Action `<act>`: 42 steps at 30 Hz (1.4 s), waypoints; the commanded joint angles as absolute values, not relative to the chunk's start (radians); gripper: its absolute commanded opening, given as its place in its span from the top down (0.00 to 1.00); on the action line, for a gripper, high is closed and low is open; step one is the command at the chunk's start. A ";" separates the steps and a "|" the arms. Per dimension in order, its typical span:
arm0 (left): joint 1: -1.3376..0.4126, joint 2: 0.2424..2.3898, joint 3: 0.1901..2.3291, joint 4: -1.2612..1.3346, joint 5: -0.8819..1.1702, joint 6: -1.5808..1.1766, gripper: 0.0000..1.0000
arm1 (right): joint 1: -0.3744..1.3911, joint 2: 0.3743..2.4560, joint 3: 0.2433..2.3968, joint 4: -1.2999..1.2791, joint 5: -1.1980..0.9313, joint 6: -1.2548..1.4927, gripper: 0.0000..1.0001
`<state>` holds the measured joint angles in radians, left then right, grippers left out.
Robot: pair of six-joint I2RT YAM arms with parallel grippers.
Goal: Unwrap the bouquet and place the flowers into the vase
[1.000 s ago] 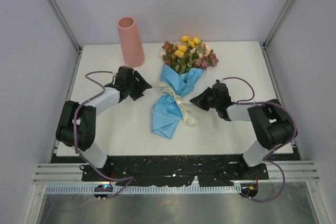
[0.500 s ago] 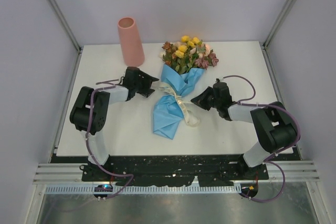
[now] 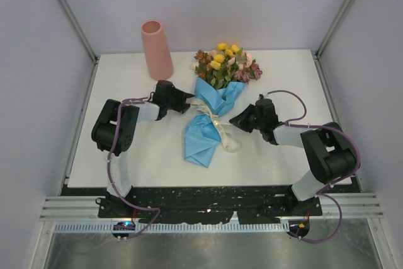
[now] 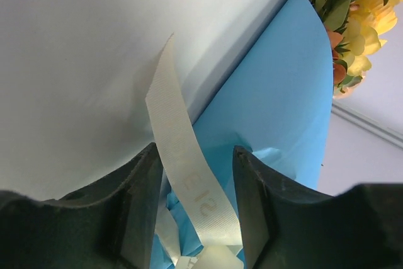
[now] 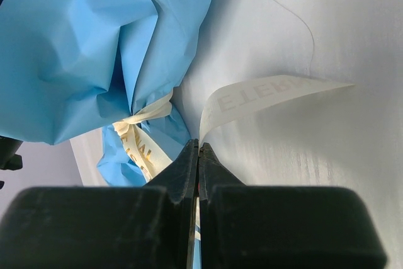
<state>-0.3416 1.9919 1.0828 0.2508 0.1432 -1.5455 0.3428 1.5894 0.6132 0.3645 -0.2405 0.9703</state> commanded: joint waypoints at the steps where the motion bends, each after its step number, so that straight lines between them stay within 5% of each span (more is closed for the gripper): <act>1: -0.353 1.996 1.095 0.333 0.129 -1.588 0.53 | 0.334 1.560 0.643 0.373 -0.216 0.953 0.95; 10: -0.353 1.971 1.025 0.489 0.100 -1.589 1.00 | 0.316 1.559 0.641 0.341 -0.195 0.973 0.95; 22: -0.318 1.813 0.940 0.489 0.083 -1.418 1.00 | 0.178 1.474 0.641 0.282 -0.184 0.965 0.95; 33: -0.258 1.560 0.933 0.167 0.029 -1.115 1.00 | 0.034 1.325 0.630 0.152 -0.100 0.891 0.95; 42: -0.137 1.447 1.018 0.003 0.261 -0.914 1.00 | -0.090 1.207 0.673 0.006 0.119 0.841 0.95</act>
